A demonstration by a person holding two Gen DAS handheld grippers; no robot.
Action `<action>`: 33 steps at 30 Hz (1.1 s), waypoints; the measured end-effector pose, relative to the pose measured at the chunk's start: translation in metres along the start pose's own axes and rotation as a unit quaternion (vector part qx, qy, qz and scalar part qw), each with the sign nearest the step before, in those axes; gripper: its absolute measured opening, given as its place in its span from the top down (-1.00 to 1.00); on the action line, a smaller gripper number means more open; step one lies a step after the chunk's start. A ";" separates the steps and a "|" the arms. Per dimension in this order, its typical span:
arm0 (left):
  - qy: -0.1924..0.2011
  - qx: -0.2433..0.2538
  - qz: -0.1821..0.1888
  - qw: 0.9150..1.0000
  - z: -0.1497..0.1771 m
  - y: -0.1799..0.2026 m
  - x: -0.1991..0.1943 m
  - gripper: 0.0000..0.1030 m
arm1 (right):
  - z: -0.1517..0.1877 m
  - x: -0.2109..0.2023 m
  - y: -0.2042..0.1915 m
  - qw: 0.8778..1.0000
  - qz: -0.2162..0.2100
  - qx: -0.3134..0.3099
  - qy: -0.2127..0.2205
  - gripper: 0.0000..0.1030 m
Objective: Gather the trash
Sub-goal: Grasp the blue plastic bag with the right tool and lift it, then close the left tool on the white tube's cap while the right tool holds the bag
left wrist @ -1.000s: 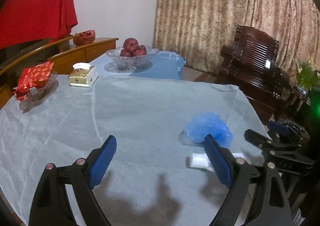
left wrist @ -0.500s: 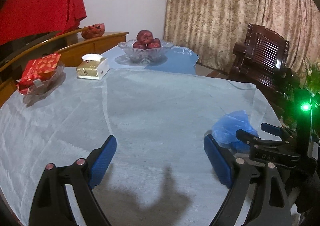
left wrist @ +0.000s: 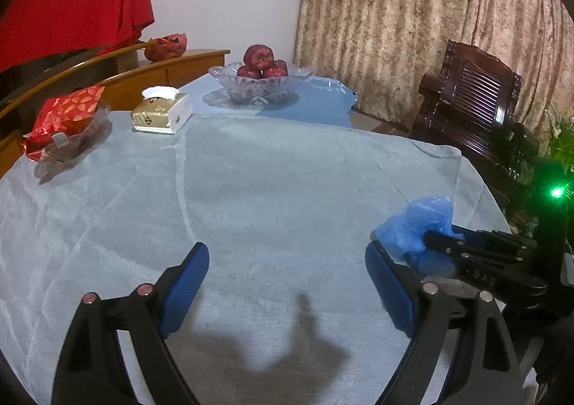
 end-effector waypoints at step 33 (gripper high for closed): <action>-0.101 0.037 0.108 0.988 0.049 0.099 0.033 0.30 | 0.060 -0.149 0.057 0.996 0.071 0.021 0.055 0.47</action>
Point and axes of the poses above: each gripper's, at about its wrist camera, not at the fingertips, and x roughly the way its jaws point, y to its right, z to its underside, the point moved 4 cm from there along x, roughly the way its jaws point, and after that the axes turned 4 degrees about -z, right-handed, at the moved point
